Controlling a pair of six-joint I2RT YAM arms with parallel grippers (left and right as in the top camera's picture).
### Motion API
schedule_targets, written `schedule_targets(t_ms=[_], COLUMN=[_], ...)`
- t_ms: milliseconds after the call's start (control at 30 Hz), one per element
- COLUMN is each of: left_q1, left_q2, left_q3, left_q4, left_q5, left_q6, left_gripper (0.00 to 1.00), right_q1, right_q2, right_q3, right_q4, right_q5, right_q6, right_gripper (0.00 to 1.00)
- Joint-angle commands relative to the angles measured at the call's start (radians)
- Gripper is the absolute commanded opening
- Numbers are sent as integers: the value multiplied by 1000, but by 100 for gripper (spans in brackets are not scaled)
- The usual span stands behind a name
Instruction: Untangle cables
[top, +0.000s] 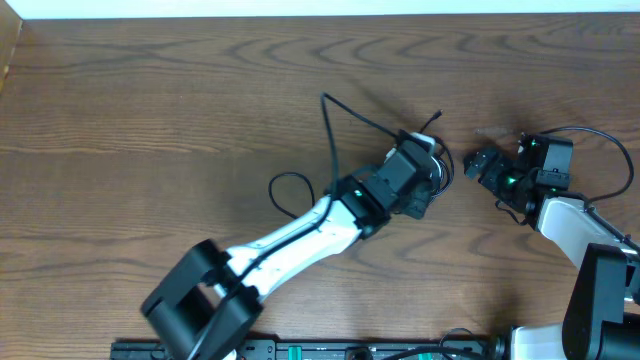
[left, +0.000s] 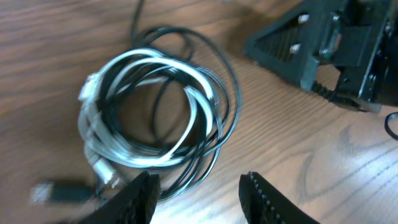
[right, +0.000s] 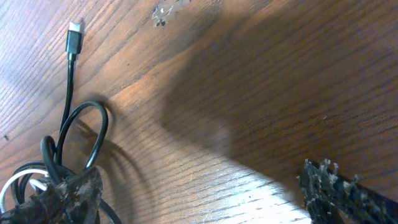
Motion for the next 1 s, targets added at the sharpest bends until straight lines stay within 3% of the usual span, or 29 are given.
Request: schedule_targets(t_ms=[0, 167, 233, 400, 500, 633, 700, 733, 967], left_q1=[-11, -14, -21, -33, -32, -33, -31, -30, 43], left_q2=[72, 198, 238, 298, 301, 301, 293, 286, 117], left_q3=[14, 14, 14, 14, 14, 14, 14, 14, 14], left_q4=[72, 221, 259, 261, 231, 204, 158, 135, -62], left_q5=[-10, -5, -5, -6, -9, -9, -9, -10, 10], left_q6=[46, 45, 45, 46, 46, 46, 46, 46, 175], left_gripper=[46, 48, 54, 54, 37, 30, 19, 8, 8], right_q1=[-6, -6, -6, -4, -2, -3, -3, -3, -3], right_q2=[24, 24, 24, 24, 24, 24, 24, 24, 24], right_q3=[-21, -21, -21, -21, -21, -21, -21, -21, -21], right_q4=[-26, -14, -7, 10, 39, 69, 79, 83, 169], right_q5=[62, 34, 24, -10, -60, -130, -155, -166, -405], right_q6=[19, 19, 21, 34, 32, -5, -5, -5, -84], right_gripper=[99, 99, 99, 99, 99, 99, 99, 99, 99])
